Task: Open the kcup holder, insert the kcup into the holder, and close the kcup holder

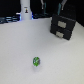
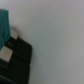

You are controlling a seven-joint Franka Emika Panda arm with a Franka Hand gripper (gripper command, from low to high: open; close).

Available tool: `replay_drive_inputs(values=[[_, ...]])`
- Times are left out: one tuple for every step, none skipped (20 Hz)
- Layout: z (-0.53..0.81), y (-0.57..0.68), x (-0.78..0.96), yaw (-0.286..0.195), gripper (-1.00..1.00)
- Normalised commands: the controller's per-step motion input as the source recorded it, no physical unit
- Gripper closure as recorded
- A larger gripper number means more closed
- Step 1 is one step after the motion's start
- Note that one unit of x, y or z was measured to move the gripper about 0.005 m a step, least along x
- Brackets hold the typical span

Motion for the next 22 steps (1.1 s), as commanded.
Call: replay_drive_inputs(values=[[-0.03, 0.69, -0.25, -0.161, -1.00], [-0.05, 0.71, -0.24, -0.160, -1.00], [-0.06, 0.69, -0.23, -0.160, -1.00], [-0.07, 0.69, -0.23, -0.159, -1.00], [-0.09, 0.70, -0.23, -0.158, -1.00], [-0.15, 0.67, -0.21, -0.154, -1.00], [-0.15, 0.68, -0.20, -0.154, -1.00], [-0.17, 0.67, -0.20, -0.151, -1.00], [-0.18, 0.68, -0.19, -0.149, -1.00], [-0.19, 0.67, -0.18, -0.147, -1.00], [-0.22, 0.66, -0.18, -0.147, -1.00], [-0.23, 0.65, -0.17, -0.146, -1.00], [-0.23, 0.63, -0.17, -0.145, -1.00], [-0.24, 0.63, -0.16, -0.144, -1.00], [-0.24, 0.61, -0.16, -0.140, -1.00], [-0.25, 0.60, -0.15, -0.138, -1.00], [-0.26, 0.59, -0.15, -0.136, -1.00], [-0.26, 0.58, -0.16, -0.131, -1.00], [-0.27, 0.57, -0.15, -0.125, -1.00], [-0.29, 0.56, -0.15, -0.123, -1.00], [-0.31, 0.52, -0.14, -0.120, -1.00], [-0.33, 0.48, -0.12, -0.118, -1.00]])
